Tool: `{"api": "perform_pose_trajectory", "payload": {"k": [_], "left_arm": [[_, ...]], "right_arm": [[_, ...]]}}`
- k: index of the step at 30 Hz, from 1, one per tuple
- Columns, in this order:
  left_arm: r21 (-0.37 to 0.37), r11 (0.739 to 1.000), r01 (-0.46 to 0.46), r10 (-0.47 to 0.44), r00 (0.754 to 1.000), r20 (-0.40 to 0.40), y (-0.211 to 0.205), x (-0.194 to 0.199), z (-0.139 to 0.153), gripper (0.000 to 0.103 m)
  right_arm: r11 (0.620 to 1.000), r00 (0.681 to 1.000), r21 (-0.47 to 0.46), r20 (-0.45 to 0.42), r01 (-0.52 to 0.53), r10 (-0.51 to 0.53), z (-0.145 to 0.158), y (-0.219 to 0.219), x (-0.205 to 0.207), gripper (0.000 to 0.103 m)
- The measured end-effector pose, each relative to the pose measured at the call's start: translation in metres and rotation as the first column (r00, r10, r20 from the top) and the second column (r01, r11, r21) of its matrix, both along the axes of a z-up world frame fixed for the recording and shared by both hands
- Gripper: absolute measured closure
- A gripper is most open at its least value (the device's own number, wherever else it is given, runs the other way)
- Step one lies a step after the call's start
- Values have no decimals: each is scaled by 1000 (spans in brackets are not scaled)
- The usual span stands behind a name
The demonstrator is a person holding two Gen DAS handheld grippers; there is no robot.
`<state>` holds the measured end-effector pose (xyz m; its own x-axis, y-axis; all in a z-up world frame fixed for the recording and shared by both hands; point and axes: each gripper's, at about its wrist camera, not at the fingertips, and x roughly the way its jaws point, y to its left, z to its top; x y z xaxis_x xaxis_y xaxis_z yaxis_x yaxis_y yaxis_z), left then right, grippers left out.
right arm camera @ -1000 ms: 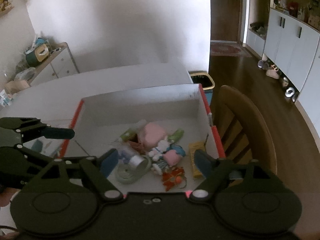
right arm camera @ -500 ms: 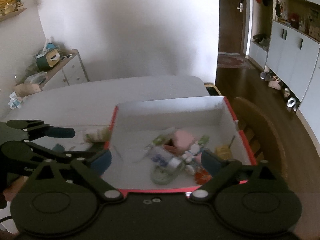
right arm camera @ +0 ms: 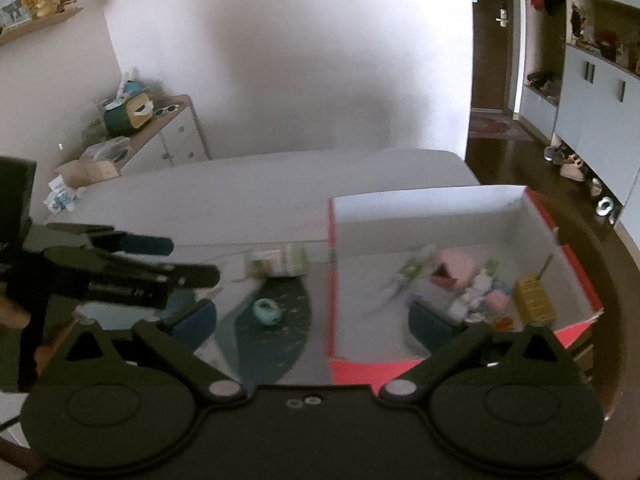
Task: Organize rigid objects
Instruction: 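Withdraw both grippers from the red box back toward the mat, then grasp green-lidded jar with left gripper while right gripper grasps teal pencil sharpener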
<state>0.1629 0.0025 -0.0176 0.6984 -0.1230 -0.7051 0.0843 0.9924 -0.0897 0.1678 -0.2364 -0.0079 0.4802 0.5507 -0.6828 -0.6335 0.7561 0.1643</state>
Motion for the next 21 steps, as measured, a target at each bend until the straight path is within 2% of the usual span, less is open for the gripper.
{"api": "perform_pose_trajectory", "payload": {"k": [10,16,21], "left_arm": [[26,999,-39,39,999,7,51,1,-16,19],[-18,998,-54,53,998,-28,73,15,-33,19],[-43,998,-41,39,998,-59,78,35,-47,19]], "right_arm": [[999,999,-18,-30,-42,41,-27,52,-27,1],[998,997,-29,-59,-55,53,-49,79,-28,2],[999,994,-25,-103,-44,41,-69,98,-17,8]]}}
